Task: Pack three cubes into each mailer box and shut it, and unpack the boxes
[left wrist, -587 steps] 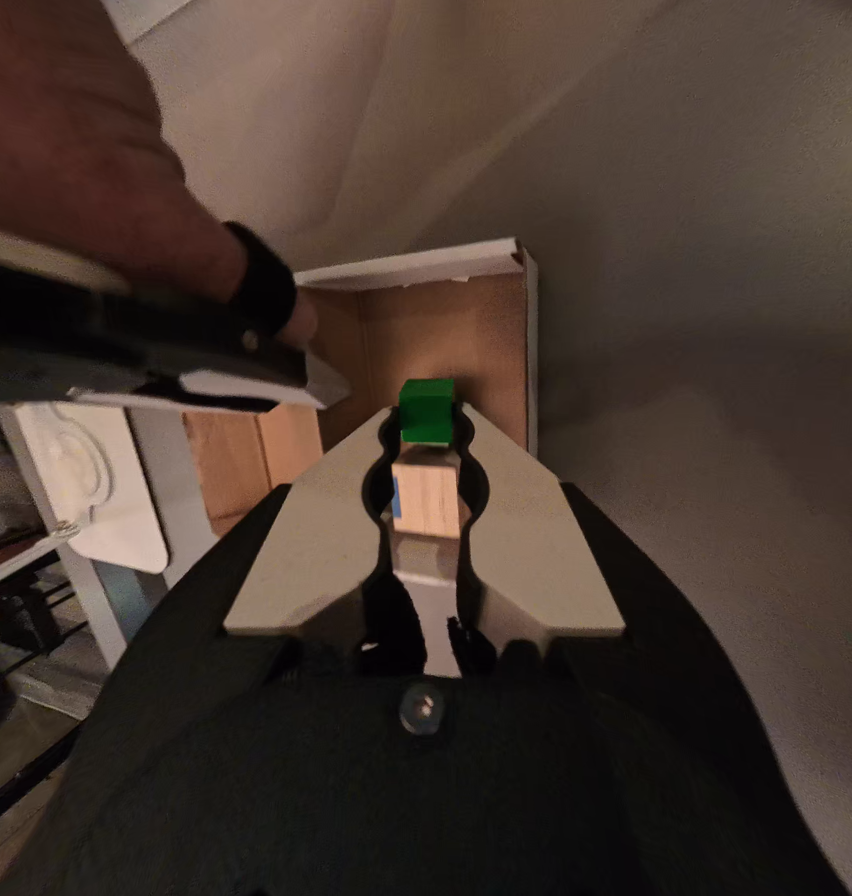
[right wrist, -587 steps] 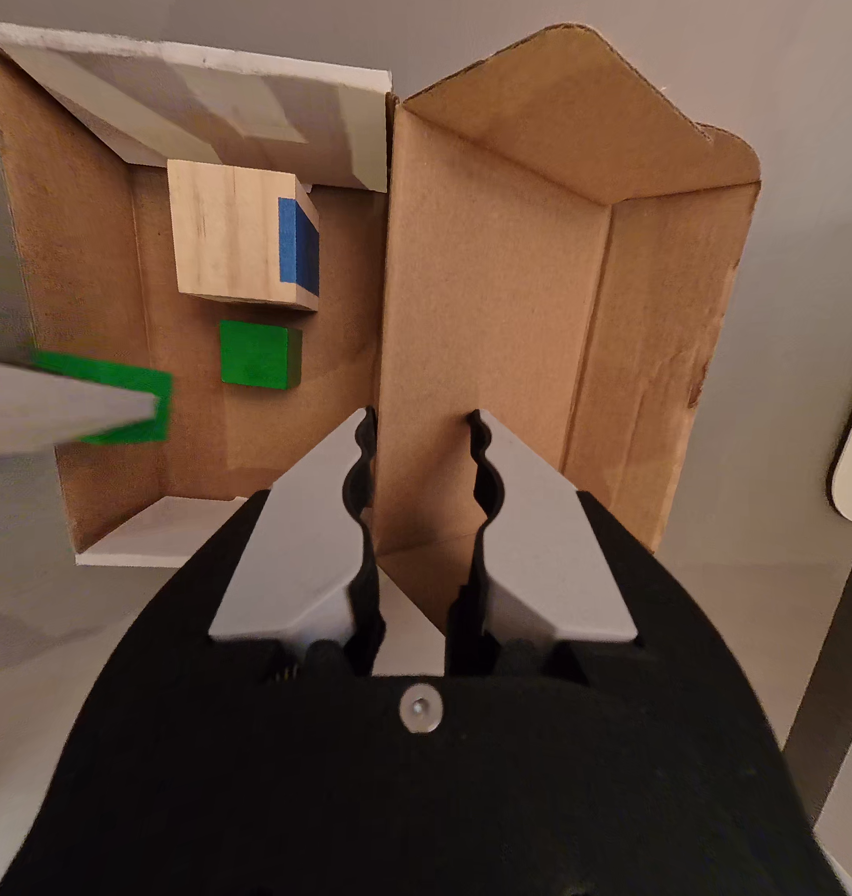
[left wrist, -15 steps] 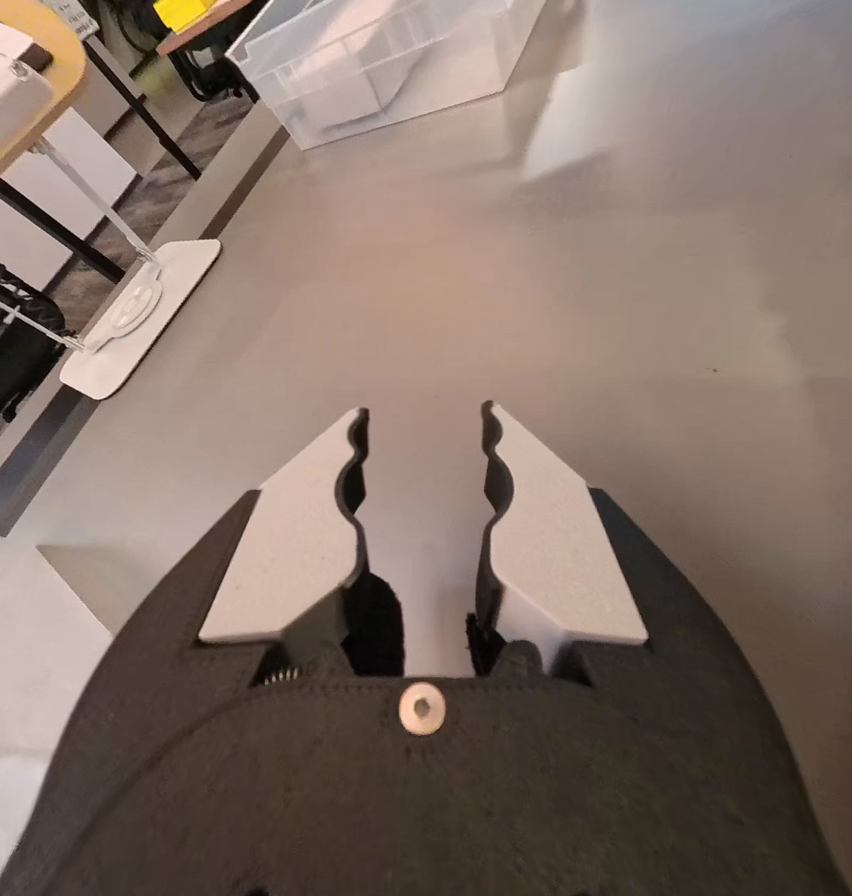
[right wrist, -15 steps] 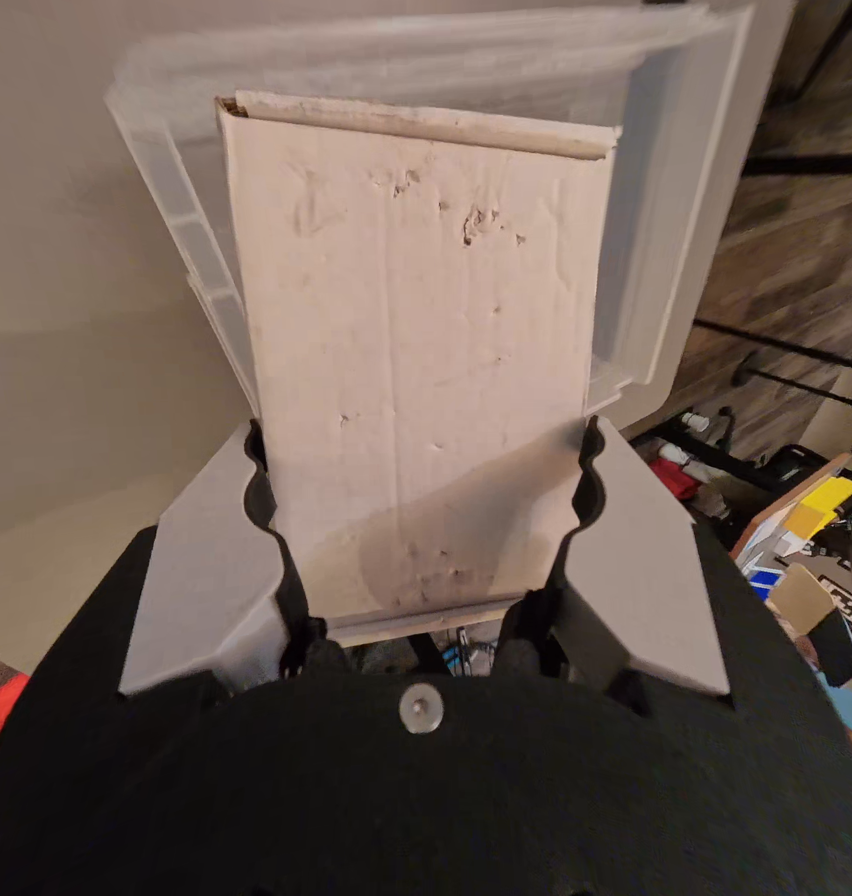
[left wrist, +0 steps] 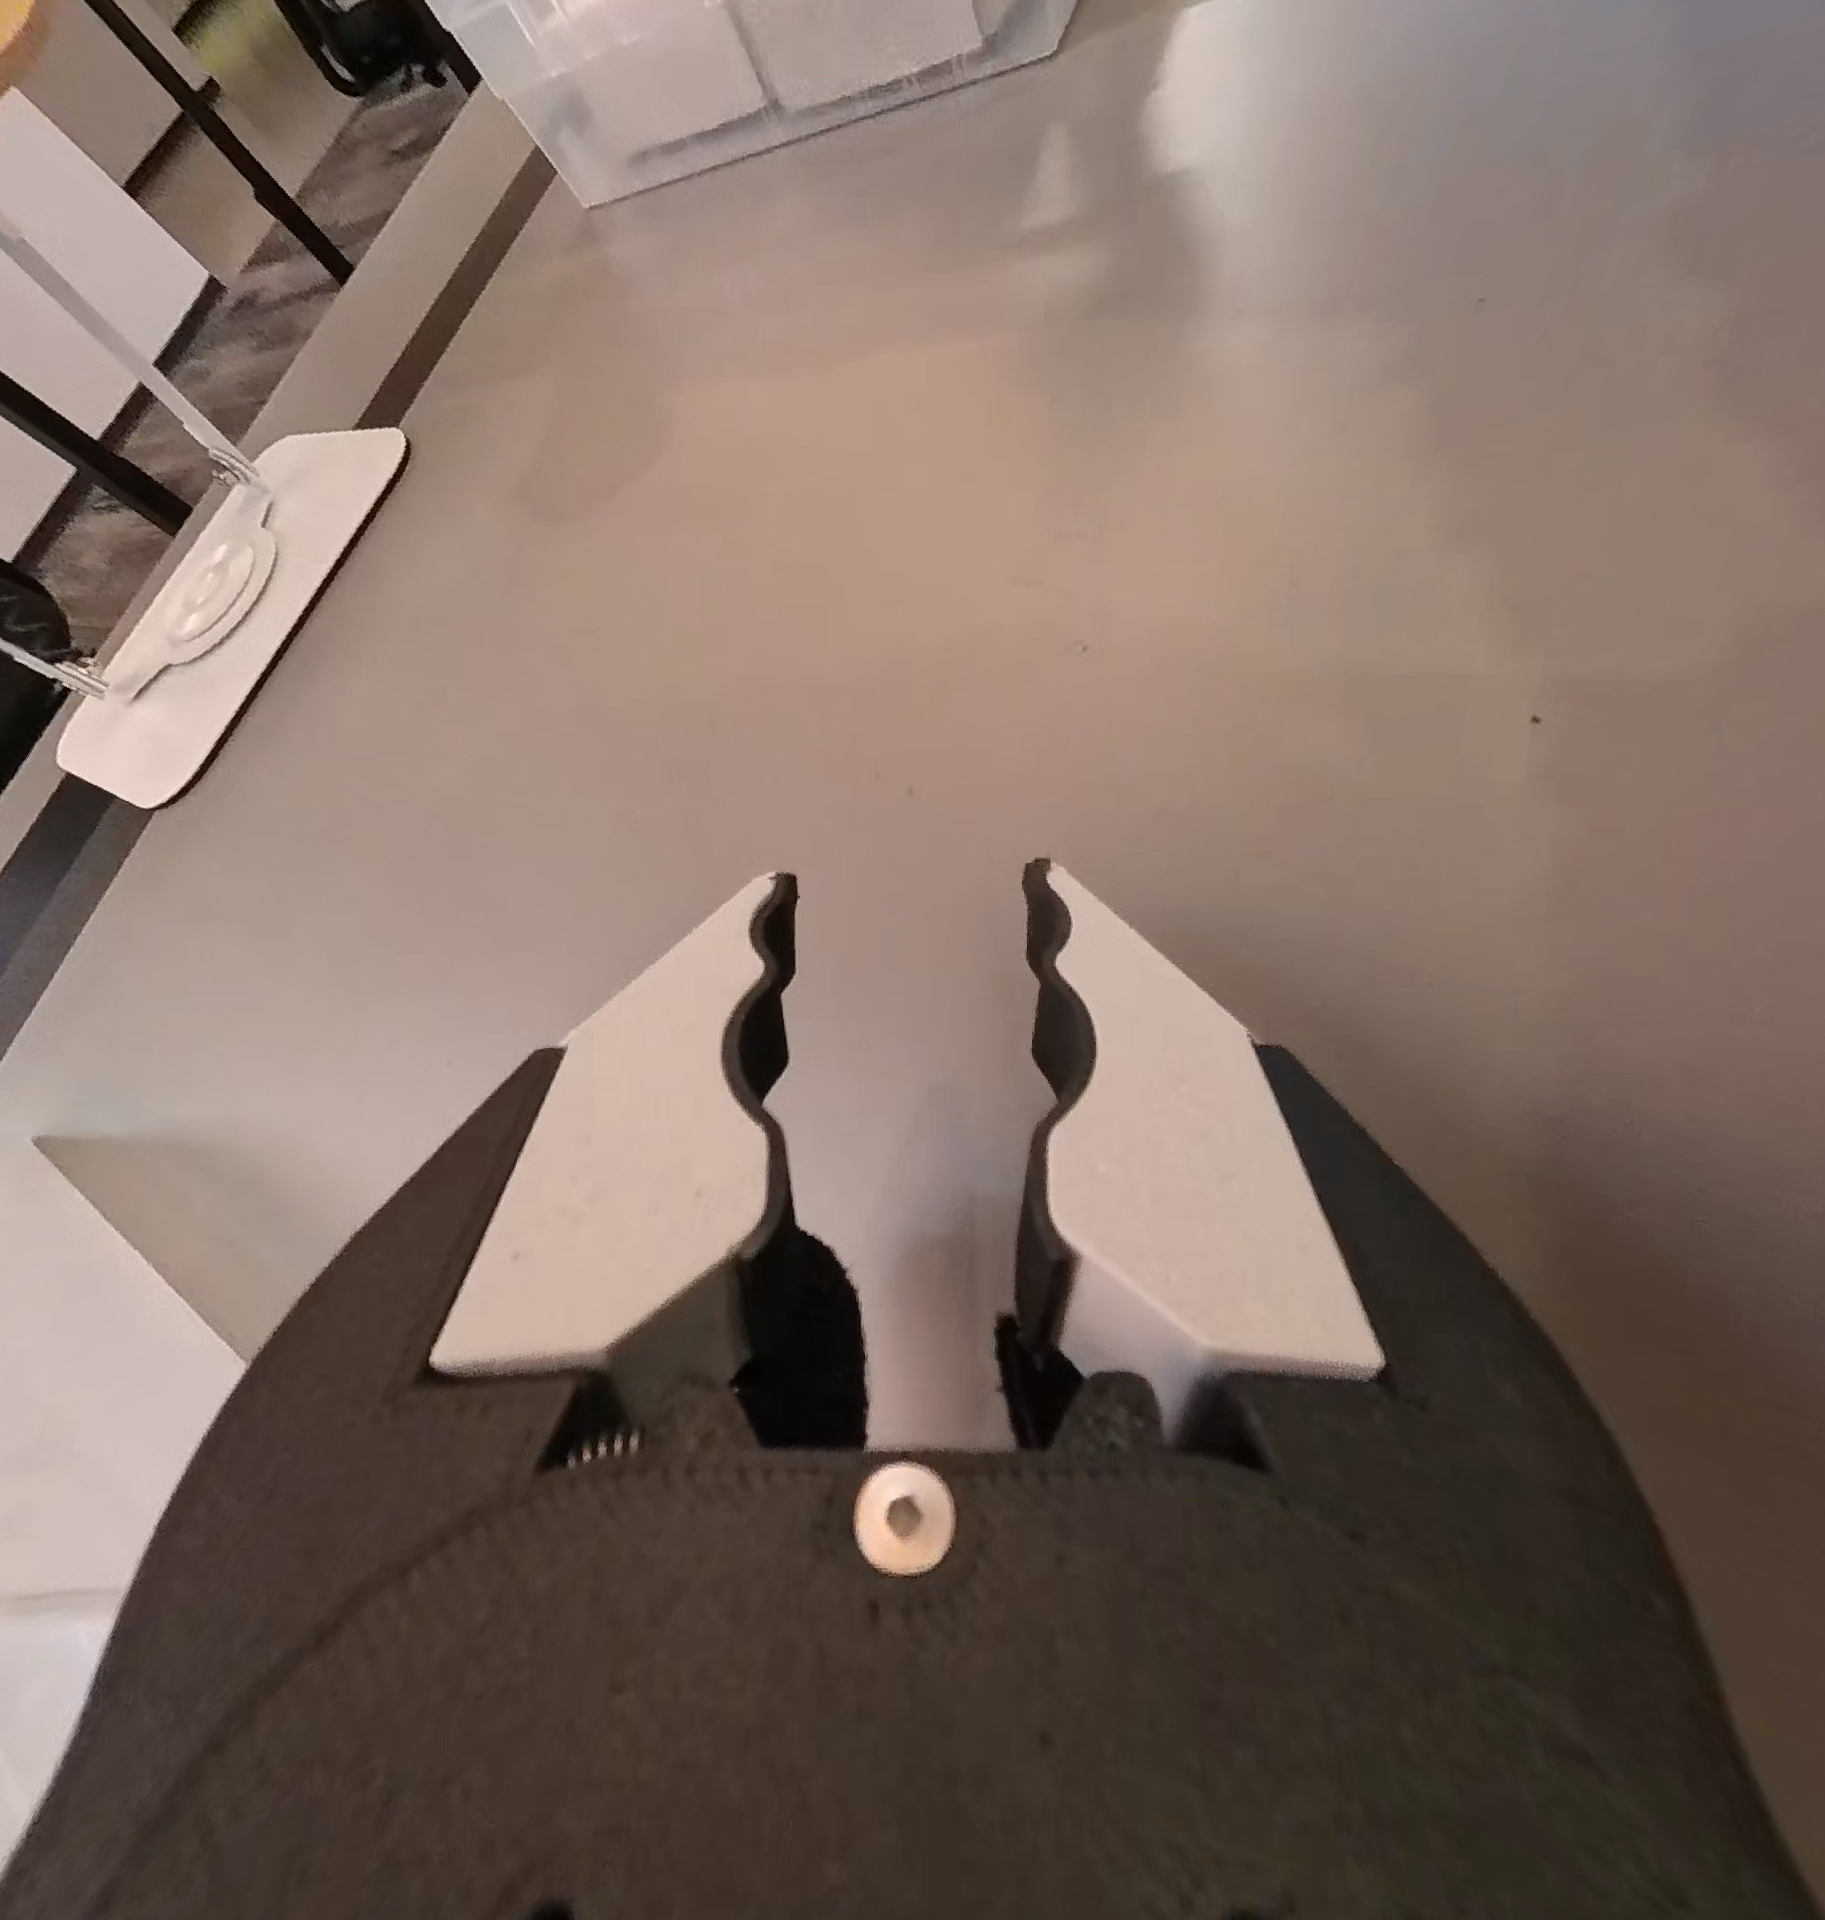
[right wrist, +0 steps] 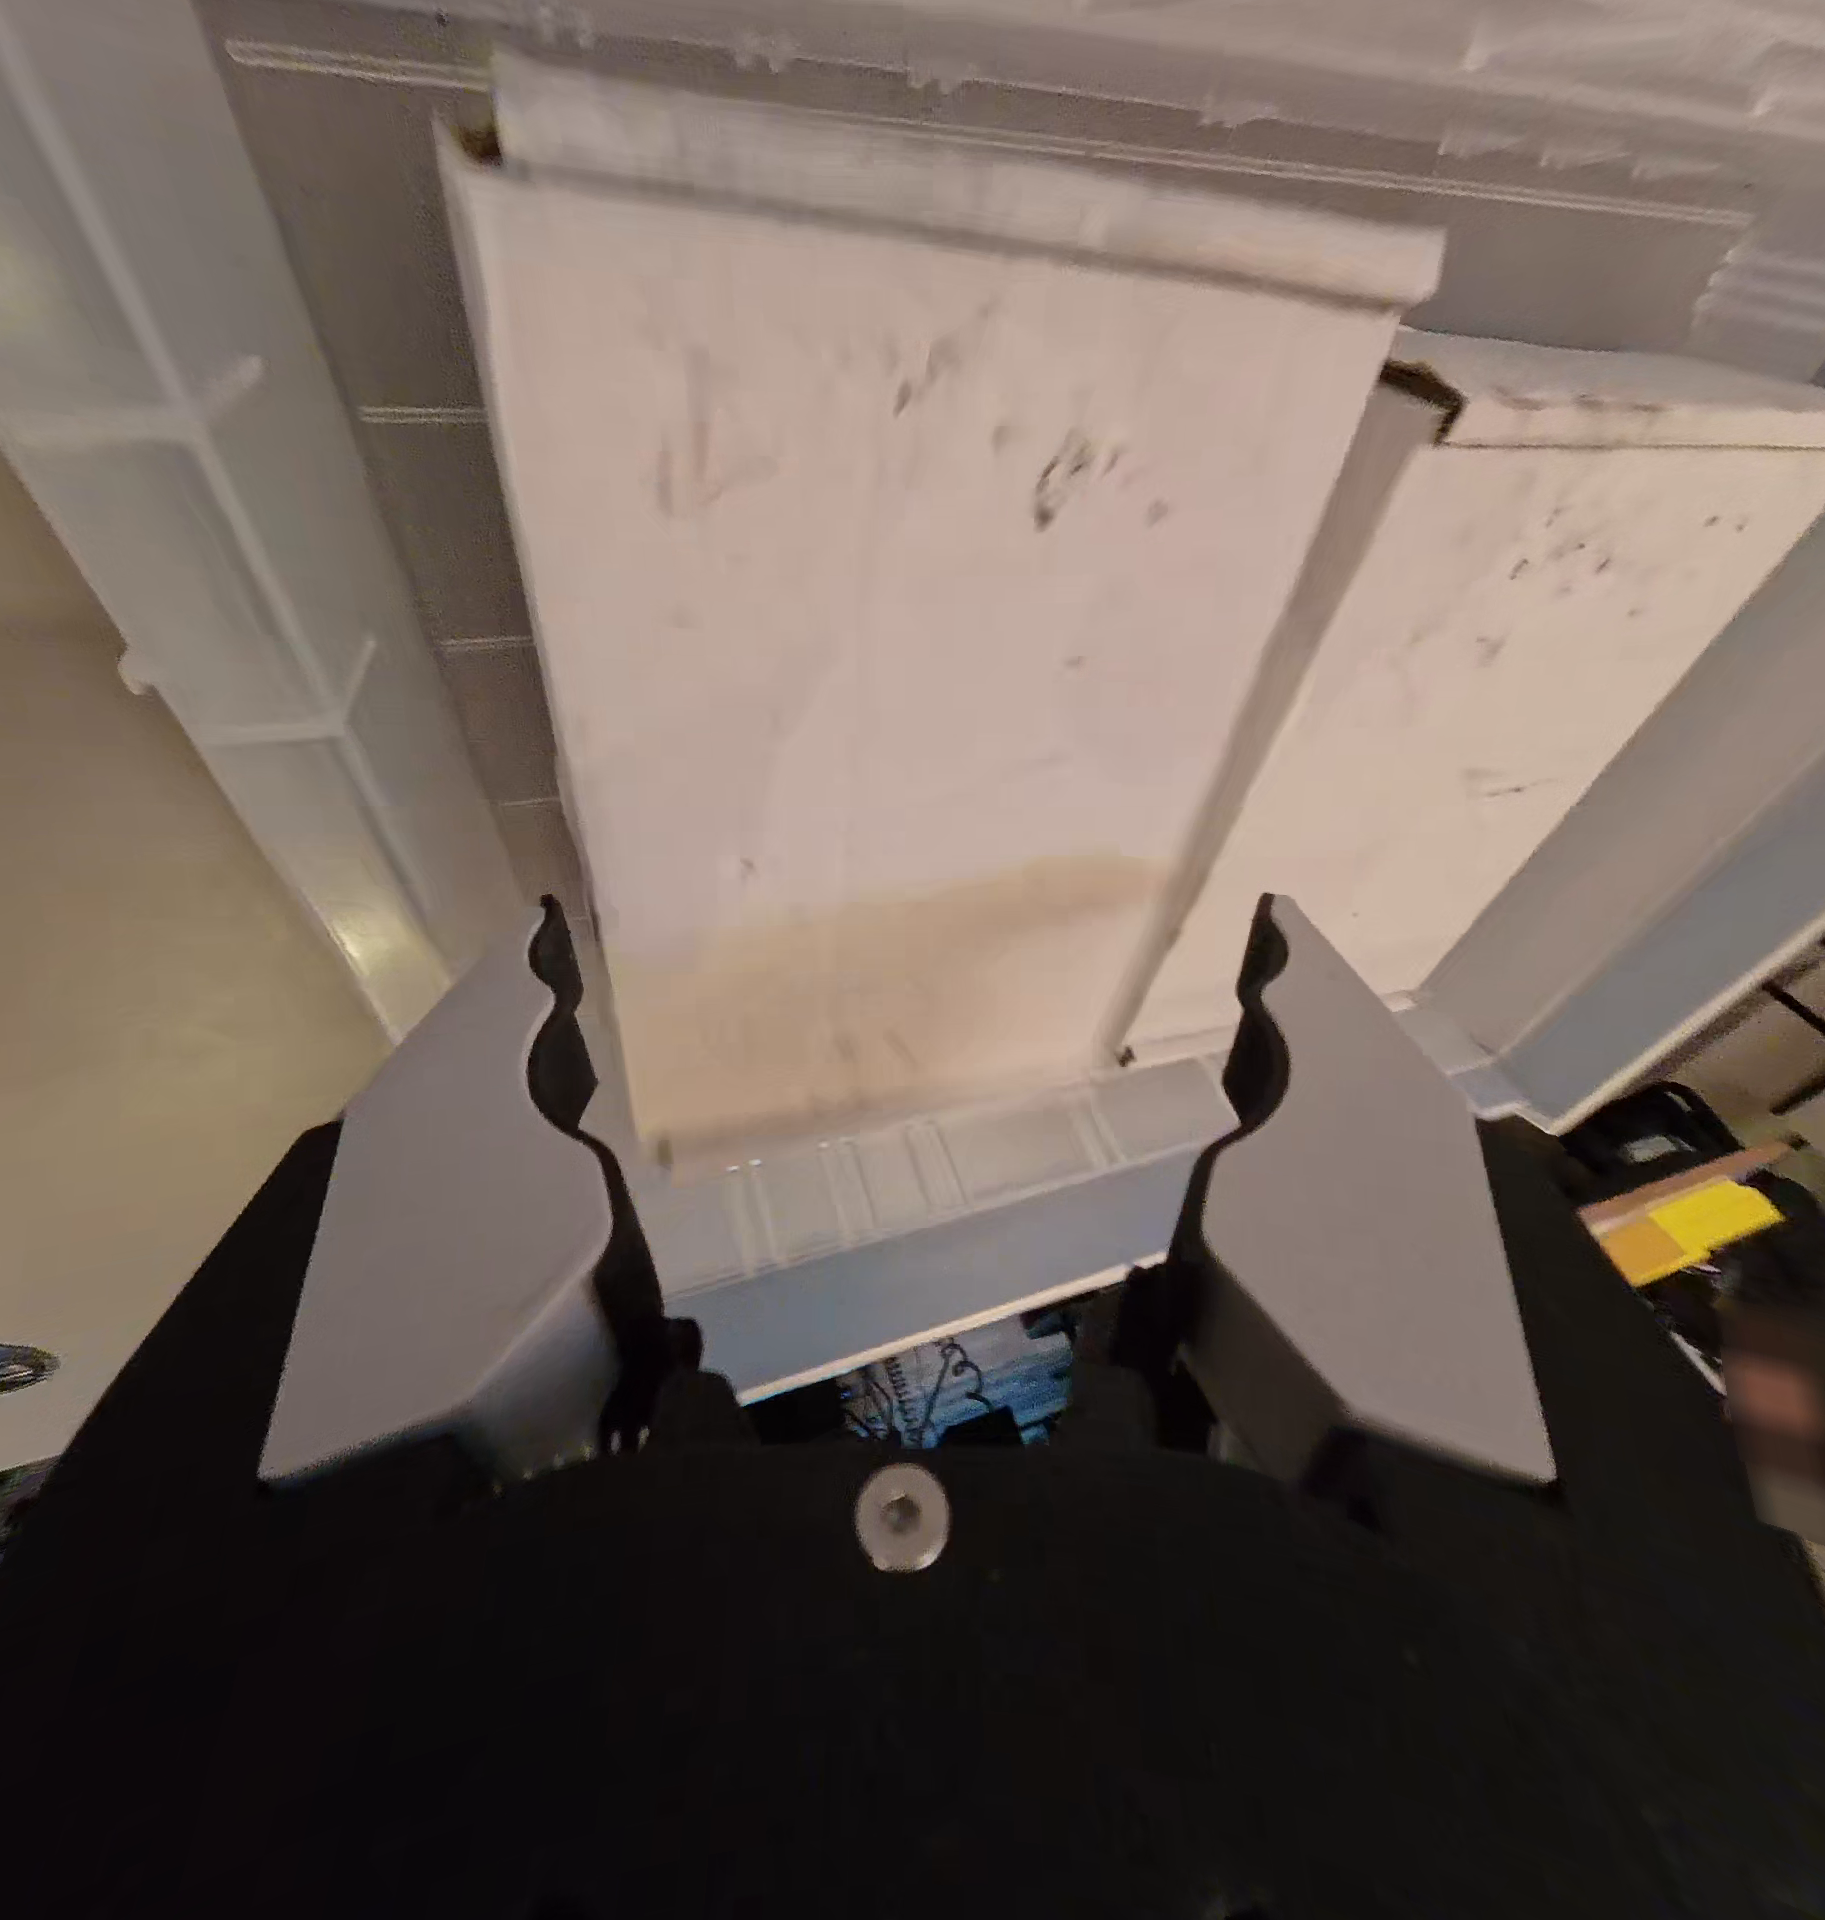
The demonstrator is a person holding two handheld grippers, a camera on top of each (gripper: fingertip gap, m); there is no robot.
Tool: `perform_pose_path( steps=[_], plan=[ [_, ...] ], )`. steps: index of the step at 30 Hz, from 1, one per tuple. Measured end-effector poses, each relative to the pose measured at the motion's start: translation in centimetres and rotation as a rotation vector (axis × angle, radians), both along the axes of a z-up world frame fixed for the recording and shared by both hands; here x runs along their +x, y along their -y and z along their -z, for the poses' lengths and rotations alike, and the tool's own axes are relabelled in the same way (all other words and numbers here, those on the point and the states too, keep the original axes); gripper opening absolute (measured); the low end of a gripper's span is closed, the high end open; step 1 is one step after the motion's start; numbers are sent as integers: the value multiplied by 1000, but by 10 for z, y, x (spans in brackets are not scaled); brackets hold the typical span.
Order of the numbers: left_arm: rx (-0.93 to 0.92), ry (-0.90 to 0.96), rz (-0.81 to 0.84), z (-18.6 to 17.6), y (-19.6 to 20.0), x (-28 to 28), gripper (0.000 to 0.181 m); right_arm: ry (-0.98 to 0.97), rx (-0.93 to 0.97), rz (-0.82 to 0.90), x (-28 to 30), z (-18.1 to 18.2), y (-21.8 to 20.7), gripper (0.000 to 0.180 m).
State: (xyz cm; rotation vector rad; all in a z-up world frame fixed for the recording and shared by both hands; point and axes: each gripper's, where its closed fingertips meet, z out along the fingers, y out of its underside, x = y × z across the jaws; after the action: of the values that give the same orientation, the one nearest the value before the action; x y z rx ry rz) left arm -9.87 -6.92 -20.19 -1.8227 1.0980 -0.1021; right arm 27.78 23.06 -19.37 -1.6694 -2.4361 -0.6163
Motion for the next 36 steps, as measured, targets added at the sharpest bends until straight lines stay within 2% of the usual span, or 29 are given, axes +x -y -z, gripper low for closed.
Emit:
perform_pose_path(
  steps=[3,6,8,10,13,14,16,18,20,22,26,27,30,31,33,35,36],
  plan=[
    [18,-5,-19,-6,-2,-7,45,-37,53,22,1,-16,-6,127],
    [81,-40,-91,-24,-10,-31,44,-157,124,104,3,-43,-11,118],
    [142,-36,-174,-46,-17,-58,45,-283,147,233,10,-59,-12,117],
    [204,-14,-292,-73,-24,-94,46,-400,214,384,26,-73,-20,102],
    [266,34,-518,-102,-30,-170,46,-644,266,595,45,-85,-22,91],
    [279,37,-596,-105,-31,-199,47,-728,225,665,47,-82,-17,90],
    [280,36,-745,-104,-29,-255,54,-833,233,813,66,-75,-16,73],
    [293,16,-875,-101,-24,-305,56,-869,247,924,88,-59,-14,72],
    [265,7,-983,-91,-18,-345,66,-892,239,1003,102,-41,-9,74],
    [224,46,-1043,-80,-15,-372,70,-941,203,1065,106,-25,-3,73],
    [134,-4,-1114,-52,-18,-403,73,-996,137,1123,105,1,4,68],
    [128,5,-1120,-47,-20,-407,69,-994,127,1128,104,6,5,67],
    [42,87,-1109,-27,-30,-408,57,-1049,79,1135,97,13,5,50],
    [31,108,-1106,-23,-32,-409,47,-1072,73,1138,95,12,4,46],
    [23,212,-1096,-23,-39,-408,26,-1098,51,1125,92,11,5,24],
    [-3,247,-1073,-21,-42,-404,12,-1112,36,1115,88,11,6,11],
    [-2,254,-1079,-21,-44,-405,11,-1113,45,1111,88,10,5,9]
  ],
)
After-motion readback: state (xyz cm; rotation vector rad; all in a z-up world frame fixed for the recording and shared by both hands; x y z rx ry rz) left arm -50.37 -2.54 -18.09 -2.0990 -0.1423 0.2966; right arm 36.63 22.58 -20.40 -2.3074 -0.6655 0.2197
